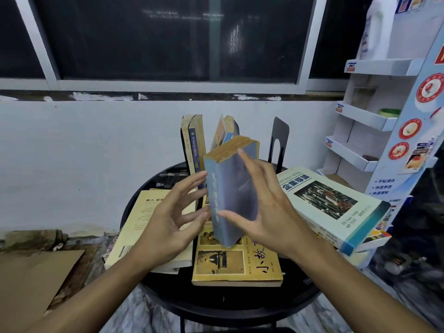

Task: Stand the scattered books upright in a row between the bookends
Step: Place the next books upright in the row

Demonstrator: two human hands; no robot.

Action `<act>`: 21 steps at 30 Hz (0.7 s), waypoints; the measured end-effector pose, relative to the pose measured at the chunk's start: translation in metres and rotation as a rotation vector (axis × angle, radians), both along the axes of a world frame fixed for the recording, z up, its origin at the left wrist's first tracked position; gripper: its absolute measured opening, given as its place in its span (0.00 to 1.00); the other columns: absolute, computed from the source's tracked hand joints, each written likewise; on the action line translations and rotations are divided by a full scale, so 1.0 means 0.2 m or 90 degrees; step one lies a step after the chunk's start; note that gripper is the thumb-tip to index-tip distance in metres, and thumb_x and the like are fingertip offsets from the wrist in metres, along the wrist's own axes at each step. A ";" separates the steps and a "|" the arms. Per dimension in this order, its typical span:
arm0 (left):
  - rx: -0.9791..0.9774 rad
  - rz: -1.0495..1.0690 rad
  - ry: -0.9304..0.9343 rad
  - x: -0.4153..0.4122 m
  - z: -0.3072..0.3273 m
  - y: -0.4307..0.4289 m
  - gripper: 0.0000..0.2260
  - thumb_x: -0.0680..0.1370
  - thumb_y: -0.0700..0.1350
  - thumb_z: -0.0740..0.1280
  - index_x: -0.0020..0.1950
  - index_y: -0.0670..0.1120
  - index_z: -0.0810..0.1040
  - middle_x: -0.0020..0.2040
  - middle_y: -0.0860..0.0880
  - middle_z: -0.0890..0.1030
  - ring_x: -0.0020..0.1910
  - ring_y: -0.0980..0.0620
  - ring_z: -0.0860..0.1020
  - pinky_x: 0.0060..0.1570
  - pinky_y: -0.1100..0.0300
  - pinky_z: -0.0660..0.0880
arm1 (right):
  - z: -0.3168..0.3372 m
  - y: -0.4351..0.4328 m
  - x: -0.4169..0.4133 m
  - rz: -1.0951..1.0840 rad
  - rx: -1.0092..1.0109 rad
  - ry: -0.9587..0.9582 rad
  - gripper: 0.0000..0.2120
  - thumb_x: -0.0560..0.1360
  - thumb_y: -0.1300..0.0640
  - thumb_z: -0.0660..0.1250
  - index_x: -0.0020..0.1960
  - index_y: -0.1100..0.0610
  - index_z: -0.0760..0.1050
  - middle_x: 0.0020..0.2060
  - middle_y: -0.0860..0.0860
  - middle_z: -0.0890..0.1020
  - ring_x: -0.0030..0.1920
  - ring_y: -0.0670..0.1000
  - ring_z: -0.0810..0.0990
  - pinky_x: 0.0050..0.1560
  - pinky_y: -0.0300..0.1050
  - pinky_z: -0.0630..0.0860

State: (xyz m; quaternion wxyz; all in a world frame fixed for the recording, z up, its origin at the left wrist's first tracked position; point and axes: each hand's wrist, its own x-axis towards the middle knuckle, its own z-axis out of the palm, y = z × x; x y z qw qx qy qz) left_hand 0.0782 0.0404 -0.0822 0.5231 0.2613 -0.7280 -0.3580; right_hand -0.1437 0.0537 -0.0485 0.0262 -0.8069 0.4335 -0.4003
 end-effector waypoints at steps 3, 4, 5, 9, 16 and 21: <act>0.007 -0.013 -0.015 -0.04 -0.01 0.04 0.34 0.78 0.31 0.67 0.78 0.56 0.63 0.77 0.54 0.68 0.75 0.48 0.69 0.65 0.41 0.76 | 0.01 0.02 -0.01 -0.018 -0.018 -0.003 0.49 0.73 0.38 0.72 0.82 0.40 0.43 0.69 0.45 0.63 0.63 0.41 0.71 0.62 0.42 0.74; 0.009 -0.017 -0.028 -0.05 -0.01 0.05 0.35 0.78 0.30 0.67 0.79 0.57 0.62 0.78 0.55 0.67 0.76 0.49 0.68 0.66 0.41 0.75 | 0.01 0.02 -0.02 -0.019 -0.022 -0.006 0.48 0.74 0.39 0.72 0.82 0.40 0.43 0.69 0.45 0.64 0.63 0.41 0.71 0.63 0.43 0.74; 0.008 -0.017 -0.044 -0.06 -0.01 0.05 0.36 0.78 0.30 0.67 0.80 0.57 0.61 0.78 0.56 0.66 0.77 0.50 0.67 0.67 0.42 0.74 | 0.01 0.02 -0.03 -0.017 -0.017 -0.014 0.47 0.75 0.41 0.72 0.82 0.40 0.44 0.70 0.45 0.65 0.65 0.41 0.71 0.64 0.45 0.75; -0.042 0.009 -0.128 -0.11 -0.01 0.06 0.37 0.79 0.33 0.68 0.81 0.54 0.57 0.78 0.59 0.66 0.76 0.56 0.67 0.68 0.50 0.74 | 0.02 0.03 -0.09 0.005 0.022 -0.056 0.44 0.77 0.50 0.72 0.81 0.37 0.46 0.74 0.41 0.65 0.72 0.40 0.68 0.69 0.54 0.74; -0.109 0.009 -0.194 -0.24 -0.01 0.04 0.38 0.78 0.36 0.72 0.81 0.54 0.57 0.81 0.60 0.57 0.79 0.55 0.62 0.66 0.53 0.76 | 0.05 0.05 -0.24 0.008 0.050 -0.047 0.39 0.80 0.59 0.69 0.80 0.35 0.53 0.67 0.38 0.68 0.67 0.39 0.72 0.59 0.45 0.81; -0.082 0.037 -0.145 -0.36 -0.02 0.02 0.41 0.76 0.41 0.74 0.82 0.57 0.55 0.80 0.61 0.57 0.78 0.59 0.62 0.63 0.58 0.77 | 0.06 0.06 -0.28 -0.019 0.065 -0.032 0.37 0.79 0.58 0.69 0.78 0.34 0.54 0.68 0.38 0.68 0.65 0.39 0.72 0.55 0.49 0.82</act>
